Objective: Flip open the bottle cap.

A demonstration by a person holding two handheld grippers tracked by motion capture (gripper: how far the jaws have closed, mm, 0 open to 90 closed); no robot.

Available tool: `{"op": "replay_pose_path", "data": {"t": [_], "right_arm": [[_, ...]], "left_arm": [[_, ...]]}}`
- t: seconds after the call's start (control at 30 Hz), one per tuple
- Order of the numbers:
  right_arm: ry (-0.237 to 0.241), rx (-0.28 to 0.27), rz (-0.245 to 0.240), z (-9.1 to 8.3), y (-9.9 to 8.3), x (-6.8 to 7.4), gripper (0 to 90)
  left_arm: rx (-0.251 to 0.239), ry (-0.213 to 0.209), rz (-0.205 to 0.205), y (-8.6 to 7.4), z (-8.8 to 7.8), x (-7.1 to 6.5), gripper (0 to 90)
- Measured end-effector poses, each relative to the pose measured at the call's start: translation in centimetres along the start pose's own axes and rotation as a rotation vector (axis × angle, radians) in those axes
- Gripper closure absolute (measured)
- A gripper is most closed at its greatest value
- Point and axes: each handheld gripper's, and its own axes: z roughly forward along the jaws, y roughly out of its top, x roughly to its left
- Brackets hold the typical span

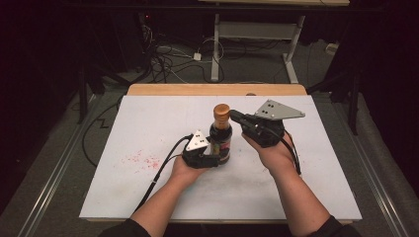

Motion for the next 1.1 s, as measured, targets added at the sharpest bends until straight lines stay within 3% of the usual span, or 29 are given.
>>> {"op": "replay_pose_path", "data": {"t": [1.1], "right_arm": [[-0.017, -0.022, -0.002, 0.3, 1.4, -0.1, 90.0]], "left_arm": [[0.002, 0.006, 0.000, 0.0, 0.0, 0.0, 29.6]]}}
